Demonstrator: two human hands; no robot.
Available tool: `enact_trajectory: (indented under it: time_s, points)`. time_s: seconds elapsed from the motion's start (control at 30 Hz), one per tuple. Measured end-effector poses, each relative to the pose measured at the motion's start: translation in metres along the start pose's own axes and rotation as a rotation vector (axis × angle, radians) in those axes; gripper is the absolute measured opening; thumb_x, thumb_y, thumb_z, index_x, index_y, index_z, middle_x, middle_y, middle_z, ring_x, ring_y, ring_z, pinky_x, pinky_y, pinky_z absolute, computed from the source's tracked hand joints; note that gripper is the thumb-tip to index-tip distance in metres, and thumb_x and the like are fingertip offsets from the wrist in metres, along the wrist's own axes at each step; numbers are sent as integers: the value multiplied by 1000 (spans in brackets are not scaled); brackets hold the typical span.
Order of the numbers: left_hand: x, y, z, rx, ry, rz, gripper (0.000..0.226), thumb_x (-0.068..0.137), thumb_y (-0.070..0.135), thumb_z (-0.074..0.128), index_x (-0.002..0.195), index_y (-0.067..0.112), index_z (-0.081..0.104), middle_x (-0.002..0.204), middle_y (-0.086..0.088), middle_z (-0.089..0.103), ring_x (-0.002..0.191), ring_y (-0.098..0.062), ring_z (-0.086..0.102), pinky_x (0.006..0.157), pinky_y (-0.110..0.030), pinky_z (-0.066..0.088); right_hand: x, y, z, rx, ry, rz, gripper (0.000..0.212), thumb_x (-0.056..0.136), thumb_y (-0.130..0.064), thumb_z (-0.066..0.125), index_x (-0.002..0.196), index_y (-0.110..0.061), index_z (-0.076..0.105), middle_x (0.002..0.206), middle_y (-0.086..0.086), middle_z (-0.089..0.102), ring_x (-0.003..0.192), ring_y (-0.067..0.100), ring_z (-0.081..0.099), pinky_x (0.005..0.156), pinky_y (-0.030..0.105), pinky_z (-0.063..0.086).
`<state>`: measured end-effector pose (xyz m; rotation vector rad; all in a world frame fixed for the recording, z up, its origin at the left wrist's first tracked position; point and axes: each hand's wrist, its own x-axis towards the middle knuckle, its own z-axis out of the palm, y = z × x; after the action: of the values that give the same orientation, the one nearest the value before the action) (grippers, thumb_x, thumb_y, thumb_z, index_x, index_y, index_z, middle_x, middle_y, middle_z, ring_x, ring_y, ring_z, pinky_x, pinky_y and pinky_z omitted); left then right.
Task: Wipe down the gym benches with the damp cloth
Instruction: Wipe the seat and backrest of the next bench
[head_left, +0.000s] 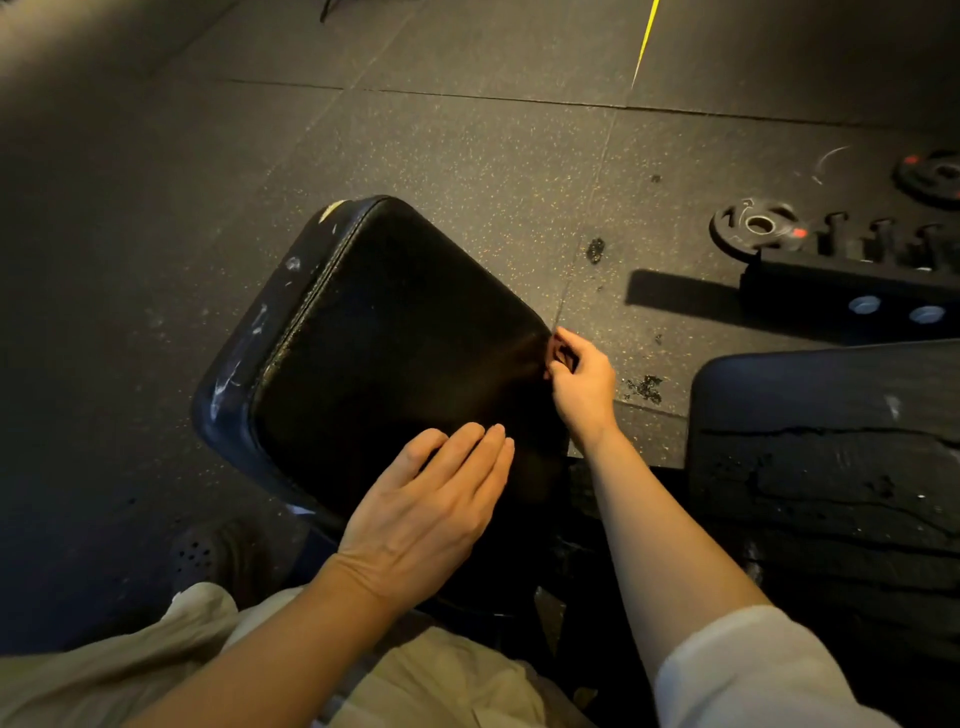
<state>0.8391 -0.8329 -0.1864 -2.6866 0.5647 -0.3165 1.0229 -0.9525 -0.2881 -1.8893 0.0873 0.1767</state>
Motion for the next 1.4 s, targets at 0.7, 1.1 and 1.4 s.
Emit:
enact_trajectory:
  time_s: [0.7,1.1,1.4]
  points:
    - [-1,2,0,-45,-12,29,44,89,24,41,124,10,63,129,-8,62,117,-24,58,97,-39,31,-42,12,-8,-9,30,176,53,89,6,48,139,-11,49,143,9,48,136,25,40,113,30,26]
    - [-35,4,-17,-228,124,2,29,90,25,53,111,15,70,123,-4,66,118,-20,52,98,-37,33,-86,-12,-9,246,-58,-4,34,86,-7,64,115,-23,66,149,3,40,135,17,41,114,45,32]
    - [-71,7,-18,-249,87,-151,37,84,28,51,112,13,68,122,-8,66,120,-22,48,99,-38,31,-153,-66,12,110,-123,-474,41,80,-7,65,120,-17,64,120,2,51,114,10,51,101,18,39]
